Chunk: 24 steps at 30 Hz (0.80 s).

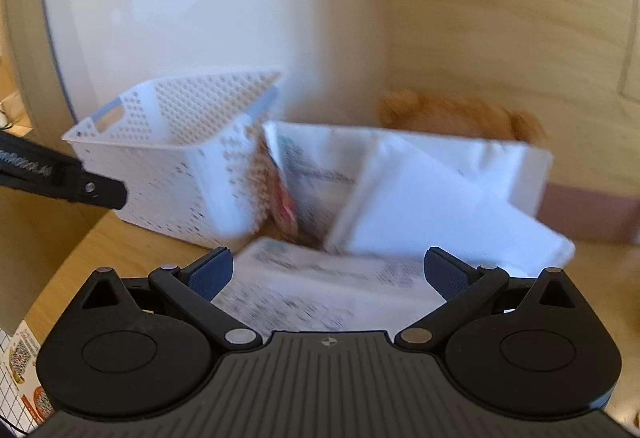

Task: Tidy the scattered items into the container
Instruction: 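Withdraw the right tool from the basket toward the white printed packet, then lower the right tool over the white printed packet and close its fingers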

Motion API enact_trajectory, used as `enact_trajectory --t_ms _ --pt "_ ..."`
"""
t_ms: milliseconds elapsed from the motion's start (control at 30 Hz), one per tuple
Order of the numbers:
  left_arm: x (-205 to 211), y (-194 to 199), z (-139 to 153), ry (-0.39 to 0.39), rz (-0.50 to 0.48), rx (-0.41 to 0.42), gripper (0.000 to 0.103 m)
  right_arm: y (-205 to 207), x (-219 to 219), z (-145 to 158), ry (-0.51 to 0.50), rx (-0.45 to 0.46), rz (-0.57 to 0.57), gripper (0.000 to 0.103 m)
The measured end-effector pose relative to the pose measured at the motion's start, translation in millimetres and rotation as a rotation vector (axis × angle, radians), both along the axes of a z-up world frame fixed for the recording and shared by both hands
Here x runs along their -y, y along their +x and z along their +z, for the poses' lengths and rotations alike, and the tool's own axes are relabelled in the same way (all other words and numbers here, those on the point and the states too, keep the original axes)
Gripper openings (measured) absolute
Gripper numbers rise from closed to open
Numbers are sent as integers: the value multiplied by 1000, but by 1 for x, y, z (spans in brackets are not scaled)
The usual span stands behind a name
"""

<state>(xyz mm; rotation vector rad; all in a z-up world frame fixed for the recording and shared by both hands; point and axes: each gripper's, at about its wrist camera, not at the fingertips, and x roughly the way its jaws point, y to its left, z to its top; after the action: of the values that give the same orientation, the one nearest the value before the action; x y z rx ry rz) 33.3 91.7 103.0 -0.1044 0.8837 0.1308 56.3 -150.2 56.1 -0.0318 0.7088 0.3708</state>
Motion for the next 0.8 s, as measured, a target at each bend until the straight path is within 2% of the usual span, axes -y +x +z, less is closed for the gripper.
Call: enact_trajectory --t_ms 333,567,700,800 --pt "19 -4 -42 -29 -34 -108 103 -8 40 -14 8 -25 -104 102" --pt "21 3 -64 -130 -57 -169 103 -10 68 -24 35 -33 -178 102" --pt "25 9 -69 -163 -72 -175 103 -6 75 -28 74 -41 -178 102" --pt "25 16 -74 -223 -84 -188 103 -2 79 -32 117 -61 -172 102"
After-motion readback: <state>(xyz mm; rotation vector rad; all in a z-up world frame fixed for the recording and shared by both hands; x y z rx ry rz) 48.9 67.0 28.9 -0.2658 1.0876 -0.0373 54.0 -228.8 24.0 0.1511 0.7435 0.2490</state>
